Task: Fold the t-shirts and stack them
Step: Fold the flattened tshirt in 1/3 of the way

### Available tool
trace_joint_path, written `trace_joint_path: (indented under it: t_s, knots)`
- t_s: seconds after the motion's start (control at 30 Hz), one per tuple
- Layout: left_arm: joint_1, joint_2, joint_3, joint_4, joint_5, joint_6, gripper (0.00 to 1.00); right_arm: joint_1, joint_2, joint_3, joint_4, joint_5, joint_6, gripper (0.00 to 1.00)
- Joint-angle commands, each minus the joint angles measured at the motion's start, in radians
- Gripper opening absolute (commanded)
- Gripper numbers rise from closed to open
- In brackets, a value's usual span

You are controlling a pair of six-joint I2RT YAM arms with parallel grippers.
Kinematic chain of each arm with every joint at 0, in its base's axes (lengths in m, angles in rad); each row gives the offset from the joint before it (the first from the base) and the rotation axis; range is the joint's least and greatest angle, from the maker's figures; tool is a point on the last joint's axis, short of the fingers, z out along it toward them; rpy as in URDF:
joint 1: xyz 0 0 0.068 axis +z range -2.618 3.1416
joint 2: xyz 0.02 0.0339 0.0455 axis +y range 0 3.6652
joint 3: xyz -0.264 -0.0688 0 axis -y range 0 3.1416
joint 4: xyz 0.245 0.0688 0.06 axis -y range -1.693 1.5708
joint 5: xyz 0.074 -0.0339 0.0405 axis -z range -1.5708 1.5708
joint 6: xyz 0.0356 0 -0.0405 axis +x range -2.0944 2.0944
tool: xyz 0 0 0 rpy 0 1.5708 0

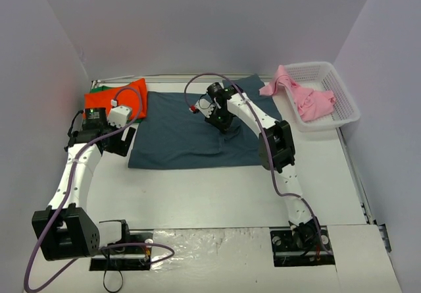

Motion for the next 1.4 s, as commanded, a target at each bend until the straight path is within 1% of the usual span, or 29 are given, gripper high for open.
trace_joint_path:
  t_s: [0.0, 0.43, 0.67, 1.03, 1.37]
  knots:
    - [0.006, -0.009, 0.005, 0.016, -0.007, -0.003, 0.79, 0.006, 0.023, 0.049, -0.047, 0.01, -0.015, 0.0]
    - [0.006, -0.005, -0.002, 0.018, -0.005, -0.002, 0.79, 0.017, 0.075, 0.106, -0.042, 0.006, -0.023, 0.0]
    - [0.006, -0.005, -0.002, 0.016, -0.005, -0.002, 0.79, 0.018, 0.096, 0.122, -0.013, 0.001, -0.018, 0.0]
    - [0.007, -0.013, -0.002, 0.016, -0.004, -0.005, 0.79, 0.038, 0.073, 0.137, 0.018, -0.007, -0.023, 0.0]
    - [0.007, -0.013, -0.005, 0.021, 0.001, -0.003, 0.8, 0.061, 0.062, 0.105, 0.025, -0.003, -0.047, 0.0]
